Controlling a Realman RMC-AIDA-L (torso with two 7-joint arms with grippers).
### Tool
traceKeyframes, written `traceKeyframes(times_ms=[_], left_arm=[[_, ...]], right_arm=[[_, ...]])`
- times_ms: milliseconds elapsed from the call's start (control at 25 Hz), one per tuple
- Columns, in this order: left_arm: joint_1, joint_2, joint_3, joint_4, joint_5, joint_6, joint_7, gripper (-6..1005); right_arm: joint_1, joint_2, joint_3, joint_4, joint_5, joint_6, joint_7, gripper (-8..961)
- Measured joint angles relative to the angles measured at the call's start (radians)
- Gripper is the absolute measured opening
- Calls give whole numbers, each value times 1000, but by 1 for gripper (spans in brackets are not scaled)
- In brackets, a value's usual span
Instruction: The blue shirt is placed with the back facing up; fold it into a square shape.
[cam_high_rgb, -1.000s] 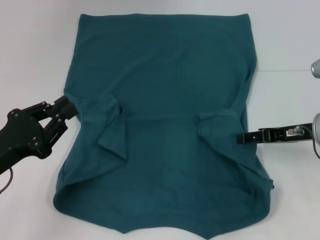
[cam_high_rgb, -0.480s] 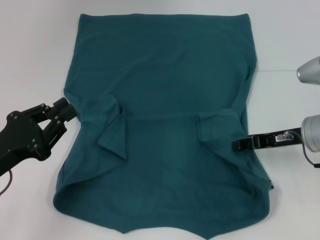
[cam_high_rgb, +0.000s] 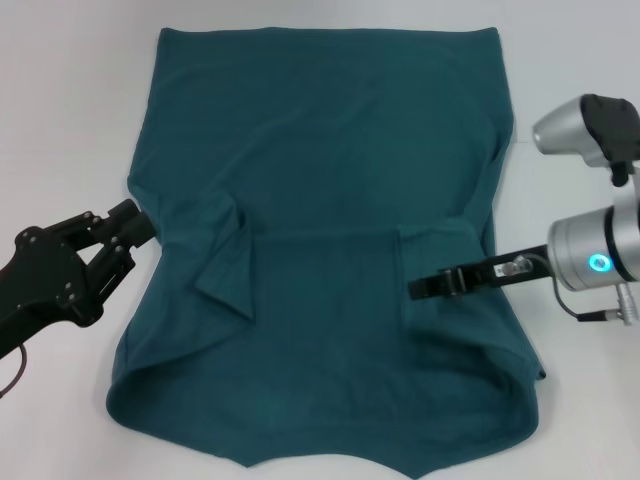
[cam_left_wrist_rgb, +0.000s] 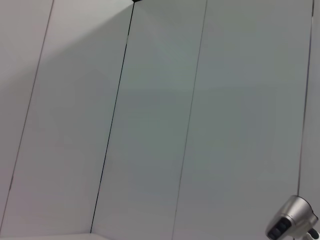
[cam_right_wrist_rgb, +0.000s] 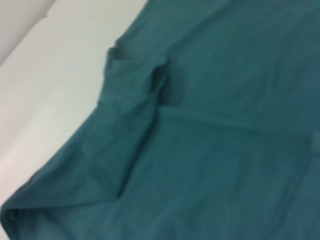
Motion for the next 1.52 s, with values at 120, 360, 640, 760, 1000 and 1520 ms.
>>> traceKeyframes(times_ms=[120,360,640,760,1000,1520], left_arm=[[1,0,0,-1,0,1,0,187],[9,-1,0,-2,0,9,1,187],[12,-2,0,-4,0,9,2,186],[7,-1,0,-16,0,9,6,186],[2,0,0,-30,0,9,22,186],[10,-2,0,-57,-17,20,23,187]], right_arm=[[27,0,-21,12,14,-1,-8,215],[29,0,-67,-22,13,-11,33,325],[-143,-2,-81,-318,7,-184,105,469],[-266,-1,-153,-513,-40,-225,97,558],[-367,3,-223,-657,-183,-225,89,665],[-402,9,-260,-740,-200,-254,87,605]])
